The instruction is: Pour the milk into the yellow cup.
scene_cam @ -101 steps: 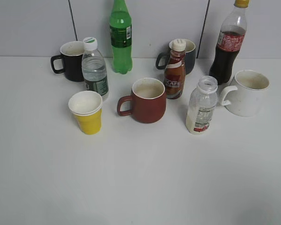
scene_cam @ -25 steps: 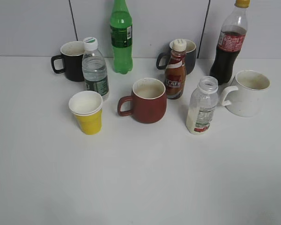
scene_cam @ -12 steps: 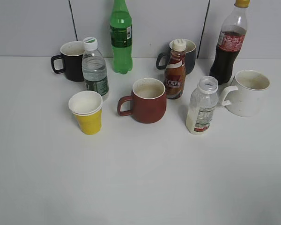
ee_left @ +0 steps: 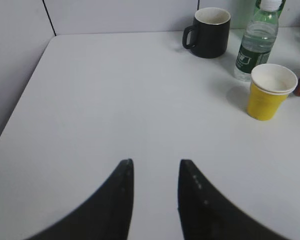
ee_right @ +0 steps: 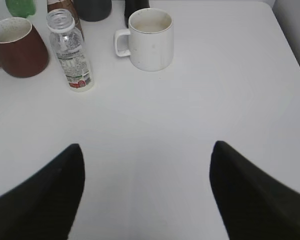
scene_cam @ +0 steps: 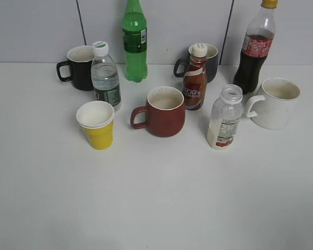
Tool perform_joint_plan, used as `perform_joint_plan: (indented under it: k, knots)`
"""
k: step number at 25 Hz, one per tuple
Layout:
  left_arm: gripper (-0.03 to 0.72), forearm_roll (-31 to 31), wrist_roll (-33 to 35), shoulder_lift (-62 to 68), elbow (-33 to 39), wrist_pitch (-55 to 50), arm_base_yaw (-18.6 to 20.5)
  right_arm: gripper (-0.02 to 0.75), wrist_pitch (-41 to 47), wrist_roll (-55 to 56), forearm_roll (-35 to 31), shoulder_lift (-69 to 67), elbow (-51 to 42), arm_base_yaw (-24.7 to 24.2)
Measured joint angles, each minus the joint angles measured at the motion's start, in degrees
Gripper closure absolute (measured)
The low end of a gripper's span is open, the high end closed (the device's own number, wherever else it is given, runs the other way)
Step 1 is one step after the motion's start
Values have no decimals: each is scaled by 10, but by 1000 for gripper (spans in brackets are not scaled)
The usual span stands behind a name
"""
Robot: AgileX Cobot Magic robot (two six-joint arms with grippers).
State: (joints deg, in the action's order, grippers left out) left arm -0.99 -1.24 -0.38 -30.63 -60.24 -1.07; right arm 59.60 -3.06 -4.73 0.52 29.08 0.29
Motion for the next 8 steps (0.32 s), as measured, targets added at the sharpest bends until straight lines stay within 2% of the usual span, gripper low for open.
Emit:
perform_joint_plan:
  k: [8]
  knots:
    - [452,0,0,0,0,0,0,153,0,0,0,0,0,0]
